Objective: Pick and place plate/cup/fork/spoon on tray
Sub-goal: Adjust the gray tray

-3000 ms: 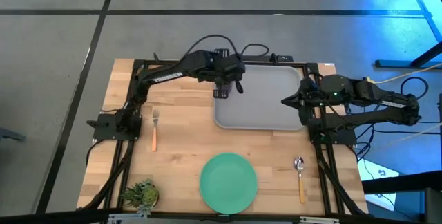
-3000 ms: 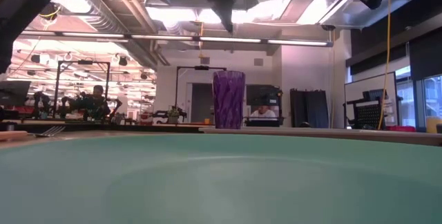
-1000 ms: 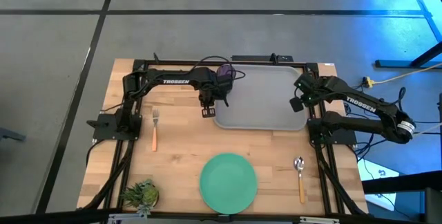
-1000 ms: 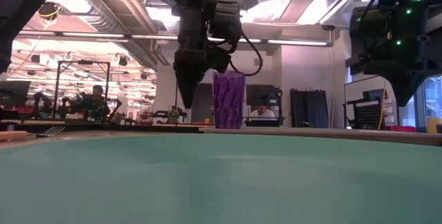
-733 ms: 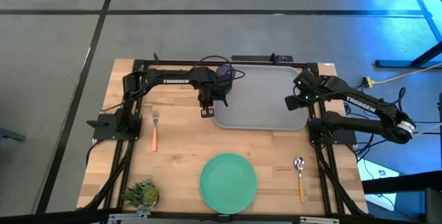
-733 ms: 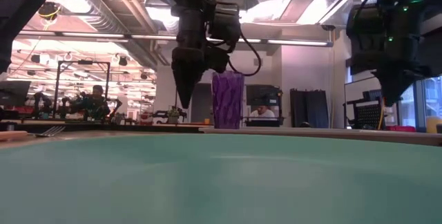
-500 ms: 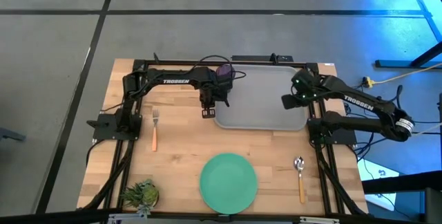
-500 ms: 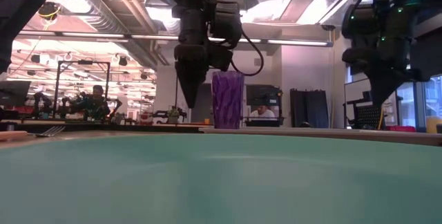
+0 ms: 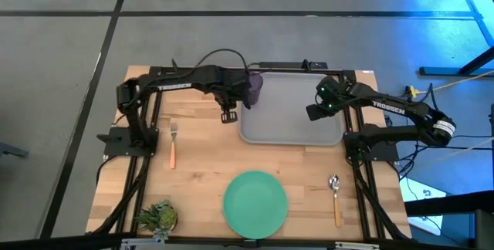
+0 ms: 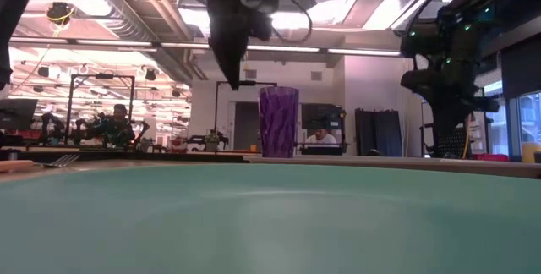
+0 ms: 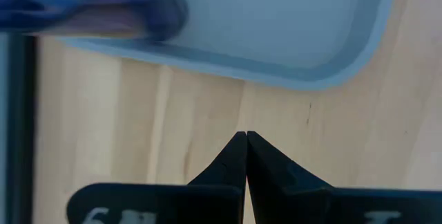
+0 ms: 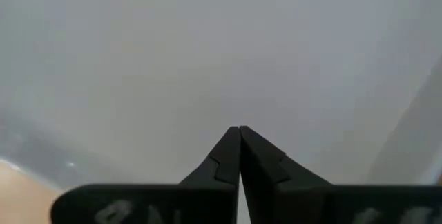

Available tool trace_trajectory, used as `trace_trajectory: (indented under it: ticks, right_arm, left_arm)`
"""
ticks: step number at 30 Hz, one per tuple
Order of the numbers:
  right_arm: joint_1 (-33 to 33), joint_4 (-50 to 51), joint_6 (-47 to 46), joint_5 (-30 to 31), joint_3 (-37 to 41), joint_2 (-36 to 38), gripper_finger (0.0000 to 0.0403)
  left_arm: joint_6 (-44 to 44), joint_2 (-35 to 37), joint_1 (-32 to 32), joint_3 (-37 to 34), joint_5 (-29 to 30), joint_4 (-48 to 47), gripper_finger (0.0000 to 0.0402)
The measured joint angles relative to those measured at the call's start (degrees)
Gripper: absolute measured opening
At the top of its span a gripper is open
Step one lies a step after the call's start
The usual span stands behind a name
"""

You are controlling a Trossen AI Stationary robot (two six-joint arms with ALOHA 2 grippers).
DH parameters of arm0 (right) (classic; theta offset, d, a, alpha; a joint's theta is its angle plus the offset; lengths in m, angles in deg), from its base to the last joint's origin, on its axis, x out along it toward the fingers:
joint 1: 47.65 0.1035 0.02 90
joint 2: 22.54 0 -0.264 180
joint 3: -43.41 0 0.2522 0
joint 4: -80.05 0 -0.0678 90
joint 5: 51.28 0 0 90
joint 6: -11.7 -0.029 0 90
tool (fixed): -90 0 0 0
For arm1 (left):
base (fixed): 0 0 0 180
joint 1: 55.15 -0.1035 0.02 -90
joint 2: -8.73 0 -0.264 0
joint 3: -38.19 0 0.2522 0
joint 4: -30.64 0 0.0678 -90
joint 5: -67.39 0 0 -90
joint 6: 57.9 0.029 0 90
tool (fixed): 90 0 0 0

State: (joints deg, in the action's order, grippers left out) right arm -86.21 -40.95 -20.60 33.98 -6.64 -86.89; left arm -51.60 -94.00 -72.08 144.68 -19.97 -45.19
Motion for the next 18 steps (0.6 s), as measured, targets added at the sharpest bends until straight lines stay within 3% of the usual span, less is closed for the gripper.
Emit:
trace_trajectory:
  ticks: [9, 18]
  right_arm:
    - [0.0, -8.6, 4.3, -1.4, 0.0, -10.9, 0.0013]
    - [0.2, -16.7, 5.9, -2.5, -0.1, -19.2, 0.0013]
  left_arm:
    - [-4.7, 6.3, 0.0, 0.0, 3.7, -0.4, 0.0001]
    - [-4.7, 7.1, 0.1, 0.0, 5.4, -0.5, 0.0001]
